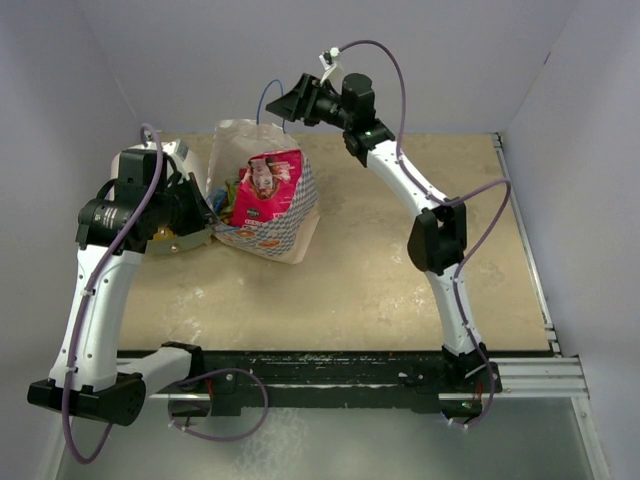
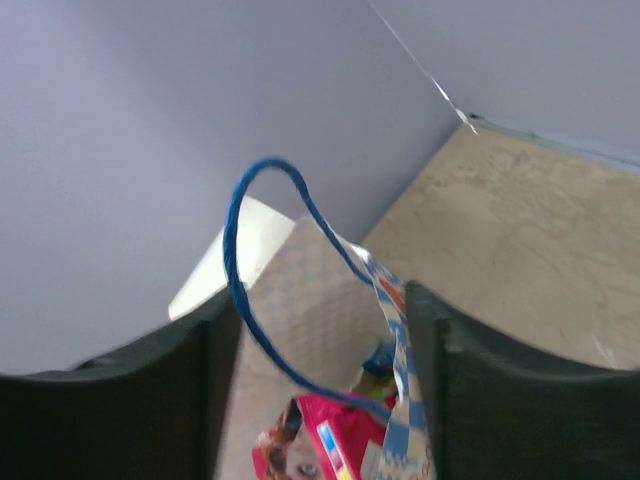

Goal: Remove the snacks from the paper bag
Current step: Adjust the paper bag at the center of the board.

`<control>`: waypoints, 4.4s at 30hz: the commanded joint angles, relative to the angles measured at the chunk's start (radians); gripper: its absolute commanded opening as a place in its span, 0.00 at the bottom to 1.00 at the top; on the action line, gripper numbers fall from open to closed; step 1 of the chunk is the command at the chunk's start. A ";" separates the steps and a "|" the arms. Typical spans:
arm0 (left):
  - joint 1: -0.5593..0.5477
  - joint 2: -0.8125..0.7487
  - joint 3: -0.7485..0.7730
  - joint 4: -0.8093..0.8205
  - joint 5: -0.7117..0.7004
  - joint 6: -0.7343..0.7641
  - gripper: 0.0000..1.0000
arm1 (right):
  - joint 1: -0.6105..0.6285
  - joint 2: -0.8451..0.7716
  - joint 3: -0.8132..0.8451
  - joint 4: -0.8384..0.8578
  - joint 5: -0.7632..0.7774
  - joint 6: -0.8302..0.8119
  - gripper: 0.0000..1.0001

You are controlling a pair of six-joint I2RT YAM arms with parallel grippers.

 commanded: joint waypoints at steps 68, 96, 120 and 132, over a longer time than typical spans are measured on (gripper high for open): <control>0.025 0.112 0.194 -0.030 -0.337 -0.128 0.75 | 0.086 -1.000 -0.902 -0.245 0.097 -0.167 0.00; 0.124 0.364 0.611 0.279 0.109 -0.126 0.00 | 0.176 -0.940 -0.856 -0.330 0.000 -0.277 0.06; 0.084 0.124 0.000 0.936 0.588 -0.497 0.00 | 0.170 -1.387 -1.155 -0.850 0.512 -0.359 0.77; 0.083 0.106 -0.067 0.918 0.578 -0.556 0.00 | 0.173 -1.253 -0.832 -0.826 0.384 -0.463 0.87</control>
